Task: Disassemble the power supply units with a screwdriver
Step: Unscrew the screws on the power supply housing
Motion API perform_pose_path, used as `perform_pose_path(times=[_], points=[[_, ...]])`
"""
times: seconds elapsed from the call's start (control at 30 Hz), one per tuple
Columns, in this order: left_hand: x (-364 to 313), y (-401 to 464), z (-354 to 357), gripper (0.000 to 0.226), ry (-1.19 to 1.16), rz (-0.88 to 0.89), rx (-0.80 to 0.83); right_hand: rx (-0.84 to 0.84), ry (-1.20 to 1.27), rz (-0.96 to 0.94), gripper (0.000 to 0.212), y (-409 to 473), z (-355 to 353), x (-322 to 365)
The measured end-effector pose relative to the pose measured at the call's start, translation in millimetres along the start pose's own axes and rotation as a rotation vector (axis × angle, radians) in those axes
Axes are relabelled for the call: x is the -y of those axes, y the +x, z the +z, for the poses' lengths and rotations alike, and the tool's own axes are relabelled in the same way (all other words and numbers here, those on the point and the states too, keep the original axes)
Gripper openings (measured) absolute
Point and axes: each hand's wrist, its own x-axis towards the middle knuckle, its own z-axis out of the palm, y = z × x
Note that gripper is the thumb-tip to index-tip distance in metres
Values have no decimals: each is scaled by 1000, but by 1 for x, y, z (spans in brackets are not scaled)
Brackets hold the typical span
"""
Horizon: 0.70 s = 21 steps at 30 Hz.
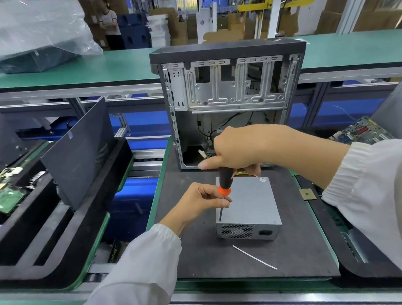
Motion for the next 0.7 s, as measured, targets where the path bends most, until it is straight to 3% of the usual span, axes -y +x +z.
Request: perform_pose_path(times=[0.1,0.2,0.37,0.47,0.53,0.6,0.7], points=[[-2,1,2,13,10,-4,23,2,-39,-59,45,3,-2,-1],[-3,-1,-2,11,5,-19,95,46,-32,-206,5,2,-5,-3],[3,-6,-9,14,33,-35,114,90,-26,-290,31,0,-7,-1],[0,-4,-7,23,-10,-14,64,116,135,-159,53,-3,-5,0],[-1,-2,-6,15,9,-17,64,71,100,-45,71,-2,-3,3],[0,0,-5,7,35,-14,81,21,27,-21,69,1,2,6],[-1,1,-5,3,51,-22,115,-22,-32,-118,42,1,4,3]])
